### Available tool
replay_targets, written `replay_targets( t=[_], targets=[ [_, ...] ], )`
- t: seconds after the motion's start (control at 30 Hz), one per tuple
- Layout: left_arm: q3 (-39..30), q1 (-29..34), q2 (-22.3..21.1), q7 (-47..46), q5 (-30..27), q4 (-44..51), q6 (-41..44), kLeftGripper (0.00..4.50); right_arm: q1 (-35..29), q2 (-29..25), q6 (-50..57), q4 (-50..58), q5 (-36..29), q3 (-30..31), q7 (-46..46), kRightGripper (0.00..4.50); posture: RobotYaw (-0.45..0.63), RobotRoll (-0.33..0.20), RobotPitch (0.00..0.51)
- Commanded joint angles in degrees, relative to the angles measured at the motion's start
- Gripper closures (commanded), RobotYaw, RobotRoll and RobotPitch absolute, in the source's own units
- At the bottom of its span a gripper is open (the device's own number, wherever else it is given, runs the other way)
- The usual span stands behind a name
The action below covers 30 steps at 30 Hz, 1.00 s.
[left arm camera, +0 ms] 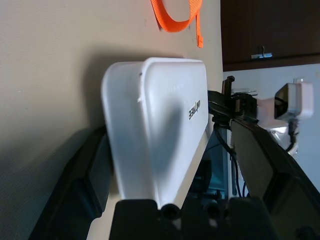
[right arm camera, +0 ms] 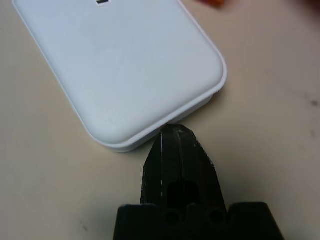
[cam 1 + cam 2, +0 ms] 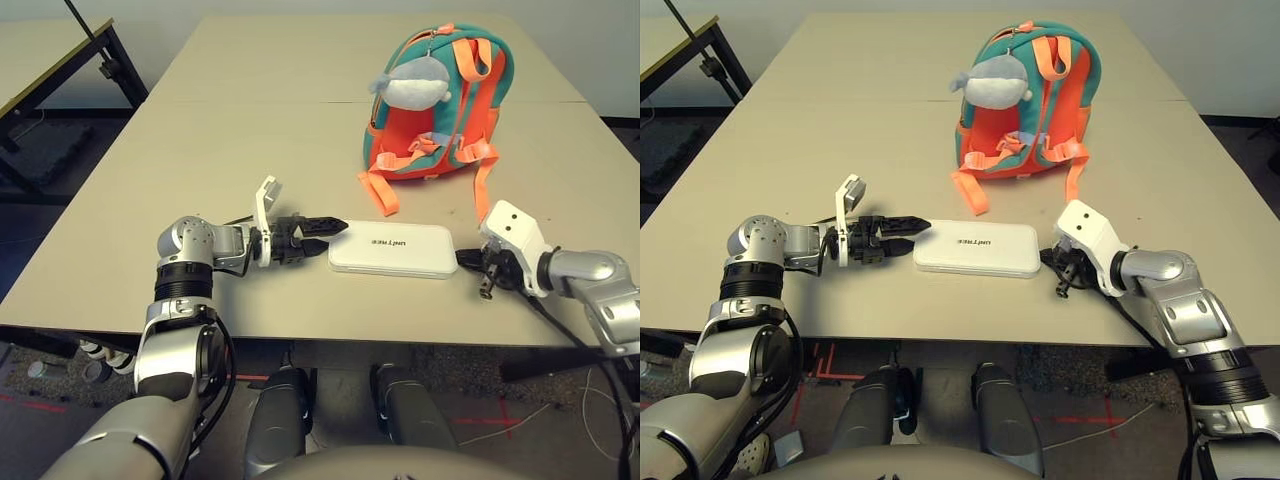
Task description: Put the pencil case into the backpack and zip it.
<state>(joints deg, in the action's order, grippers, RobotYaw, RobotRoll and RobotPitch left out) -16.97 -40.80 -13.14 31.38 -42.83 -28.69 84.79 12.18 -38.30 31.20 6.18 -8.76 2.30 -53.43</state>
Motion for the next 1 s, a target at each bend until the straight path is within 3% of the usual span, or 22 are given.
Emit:
replay_targets(
  t=[0.03,0.47,0.6,0.7,0.8,1.0],
  targets=[
    [2.1,1.8,0.9,-0.5,1.4,-0.8,1.0,0.0,0.8,1.0,0.3,1.5,-1.0,1.9,0.4,4.46,-0.21,0.0,0.127],
    [3.2,2.5,0.9,0.8,1.9,0.4,-1.3,0.0,2.1,1.3,-1.7,-0.5,-0.6,2.4,1.4,4.46,-0.2,0.0,0.124],
    [3.3,2.4,0.8,1.1,1.7,0.9,-2.2,0.87,2.1,1.4,-2.5,-1.0,-0.4,2.6,1.5,4.5,-0.2,0.0,0.125],
    [3.5,2.3,0.6,1.6,1.6,1.6,-2.5,2.1,2.2,1.4,-3.2,-1.6,-0.1,2.7,1.6,4.5,-0.2,0.0,0.125],
    [3.6,2.2,0.5,2.2,1.3,2.4,-2.8,3.03,2.3,1.5,-3.7,-2.1,0.0,2.9,1.7,4.5,-0.19,0.0,0.125],
    [3.2,2.0,0.9,2.1,0.9,4.2,-3.6,3.19,2.3,1.6,-4.5,-2.9,0.3,3.2,2.0,4.5,-0.19,0.0,0.125]
  ],
)
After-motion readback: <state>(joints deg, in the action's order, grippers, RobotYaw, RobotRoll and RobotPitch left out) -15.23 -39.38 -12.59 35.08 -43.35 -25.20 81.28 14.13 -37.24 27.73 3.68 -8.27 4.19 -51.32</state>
